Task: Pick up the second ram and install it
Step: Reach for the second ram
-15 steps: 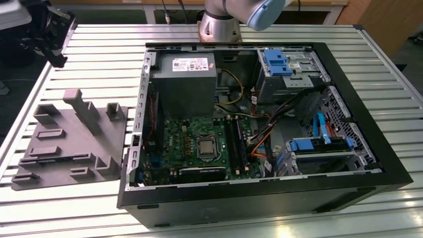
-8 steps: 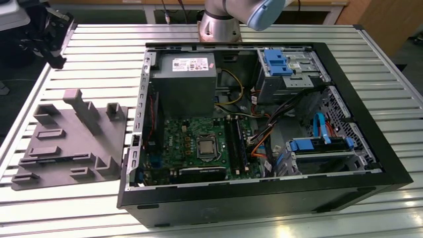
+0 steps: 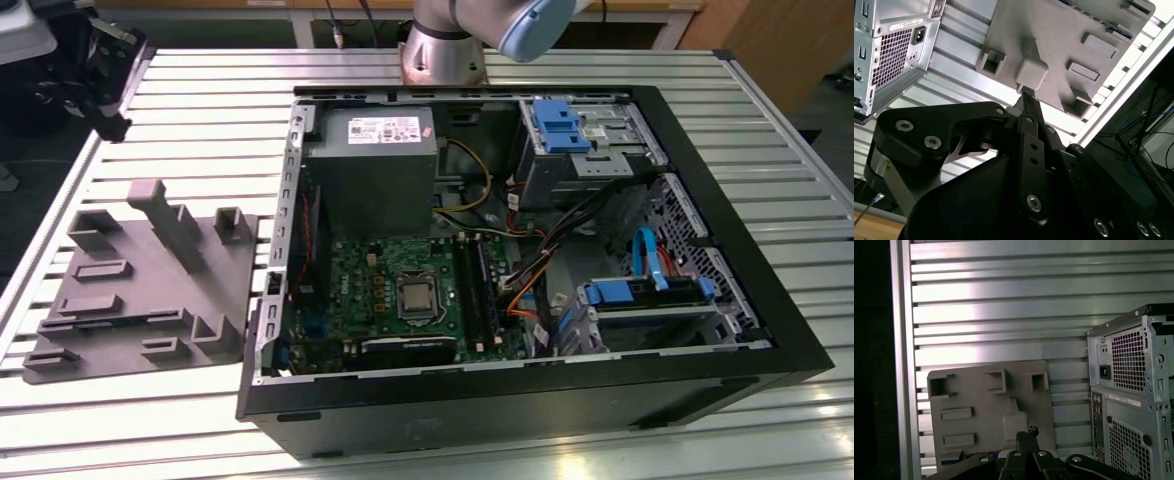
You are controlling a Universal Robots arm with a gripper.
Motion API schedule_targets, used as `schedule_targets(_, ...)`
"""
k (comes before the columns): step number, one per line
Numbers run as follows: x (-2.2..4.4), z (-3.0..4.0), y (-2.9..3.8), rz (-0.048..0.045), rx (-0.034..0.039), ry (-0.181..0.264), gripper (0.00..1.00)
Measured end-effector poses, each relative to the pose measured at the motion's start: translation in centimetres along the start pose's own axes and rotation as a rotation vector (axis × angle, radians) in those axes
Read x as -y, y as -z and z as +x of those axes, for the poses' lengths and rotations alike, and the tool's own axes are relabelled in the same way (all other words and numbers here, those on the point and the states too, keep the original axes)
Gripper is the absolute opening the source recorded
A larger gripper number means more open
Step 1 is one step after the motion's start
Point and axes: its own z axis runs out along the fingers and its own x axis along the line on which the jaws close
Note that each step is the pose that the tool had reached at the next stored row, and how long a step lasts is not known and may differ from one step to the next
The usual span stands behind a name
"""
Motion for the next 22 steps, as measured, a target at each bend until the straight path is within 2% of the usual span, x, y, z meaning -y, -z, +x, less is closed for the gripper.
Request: schedule_targets(22, 0.42, 0.63, -0.32, 0.0044, 0.0004, 0.0, 0.11)
